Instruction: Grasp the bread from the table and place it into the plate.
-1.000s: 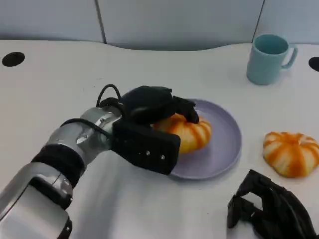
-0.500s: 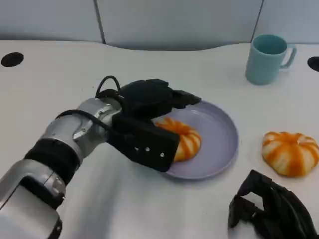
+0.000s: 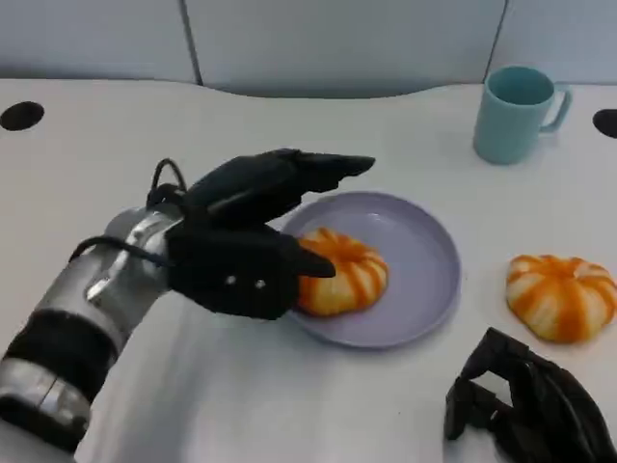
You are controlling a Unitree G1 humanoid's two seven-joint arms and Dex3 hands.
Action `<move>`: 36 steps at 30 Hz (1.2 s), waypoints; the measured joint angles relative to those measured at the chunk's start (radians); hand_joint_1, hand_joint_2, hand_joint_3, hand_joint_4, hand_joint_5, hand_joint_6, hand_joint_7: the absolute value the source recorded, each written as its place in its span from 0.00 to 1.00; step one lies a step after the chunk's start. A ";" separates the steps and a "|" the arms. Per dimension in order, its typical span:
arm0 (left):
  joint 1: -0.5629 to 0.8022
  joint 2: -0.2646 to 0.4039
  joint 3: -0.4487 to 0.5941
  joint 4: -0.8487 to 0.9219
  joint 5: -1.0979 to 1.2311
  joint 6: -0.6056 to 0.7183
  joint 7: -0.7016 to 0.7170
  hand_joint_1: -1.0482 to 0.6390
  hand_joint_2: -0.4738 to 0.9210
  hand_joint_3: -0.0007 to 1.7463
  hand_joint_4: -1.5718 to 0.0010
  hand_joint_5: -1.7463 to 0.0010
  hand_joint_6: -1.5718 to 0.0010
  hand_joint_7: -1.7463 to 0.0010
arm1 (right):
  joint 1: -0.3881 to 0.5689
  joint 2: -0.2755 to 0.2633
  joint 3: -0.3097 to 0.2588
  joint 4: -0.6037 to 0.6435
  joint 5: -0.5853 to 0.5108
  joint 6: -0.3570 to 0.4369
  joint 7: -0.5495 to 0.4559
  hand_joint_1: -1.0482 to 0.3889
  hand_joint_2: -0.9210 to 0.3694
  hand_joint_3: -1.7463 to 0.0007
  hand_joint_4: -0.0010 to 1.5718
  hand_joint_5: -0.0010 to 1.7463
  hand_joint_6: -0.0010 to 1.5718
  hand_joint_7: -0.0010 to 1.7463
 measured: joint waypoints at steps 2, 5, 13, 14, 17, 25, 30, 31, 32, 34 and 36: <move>0.038 0.002 0.016 -0.023 -0.027 0.001 -0.031 0.16 1.00 0.16 0.98 0.89 0.91 0.98 | 0.002 -0.001 0.000 -0.004 0.001 0.003 0.000 0.34 0.00 0.80 0.45 1.00 0.39 0.84; 0.097 0.005 0.065 -0.080 -0.125 0.009 -0.077 0.16 1.00 0.19 1.00 0.76 0.86 0.98 | 0.001 -0.001 0.001 -0.008 0.001 0.005 0.000 0.33 0.00 0.81 0.45 1.00 0.40 0.84; 0.370 -0.052 0.217 -0.260 -0.418 0.038 -0.136 0.18 1.00 0.19 0.85 0.45 0.66 0.92 | -0.001 -0.004 -0.004 -0.008 0.008 0.013 0.006 0.33 0.00 0.81 0.46 1.00 0.40 0.85; 0.400 -0.062 0.237 -0.292 -0.450 0.039 -0.136 0.19 1.00 0.19 0.82 0.43 0.64 0.91 | -0.003 -0.004 -0.004 -0.007 0.008 0.014 0.007 0.33 0.00 0.81 0.46 1.00 0.40 0.85; 0.488 -0.105 0.287 -0.372 -0.552 0.050 -0.137 0.21 1.00 0.17 0.76 0.35 0.58 0.87 | -0.004 -0.005 -0.005 -0.005 0.008 0.016 0.007 0.32 0.00 0.82 0.46 1.00 0.41 0.84; 0.726 -0.171 0.393 -0.654 -0.811 0.272 -0.141 0.27 1.00 0.24 0.66 0.00 0.73 0.12 | -0.017 -0.008 -0.008 0.016 0.006 0.011 0.010 0.32 0.00 0.82 0.47 1.00 0.41 0.83; 0.807 -0.176 0.445 -0.718 -0.865 0.340 -0.139 0.30 1.00 0.24 0.55 0.00 0.70 0.01 | -0.025 -0.008 -0.007 0.021 0.006 0.011 0.011 0.32 0.00 0.82 0.46 1.00 0.42 0.83; 0.819 -0.182 0.458 -0.720 -0.896 0.348 -0.152 0.30 1.00 0.25 0.54 0.00 0.70 0.00 | -0.029 -0.008 -0.007 0.027 0.006 0.010 0.012 0.33 0.00 0.82 0.46 1.00 0.42 0.83; 0.829 -0.187 0.465 -0.720 -0.922 0.356 -0.163 0.31 1.00 0.25 0.53 0.00 0.69 0.00 | -0.030 -0.008 -0.008 0.033 0.006 0.007 0.013 0.33 0.00 0.82 0.46 1.00 0.42 0.83; 0.845 -0.200 0.475 -0.720 -0.945 0.370 -0.182 0.31 1.00 0.25 0.52 0.00 0.68 0.00 | -0.030 -0.008 -0.008 0.038 0.005 0.004 0.015 0.33 0.00 0.81 0.46 1.00 0.42 0.83; 0.850 -0.207 0.482 -0.720 -0.954 0.375 -0.191 0.31 1.00 0.26 0.49 0.00 0.66 0.00 | -0.033 -0.008 -0.008 0.041 0.005 0.002 0.017 0.33 0.00 0.81 0.46 1.00 0.41 0.83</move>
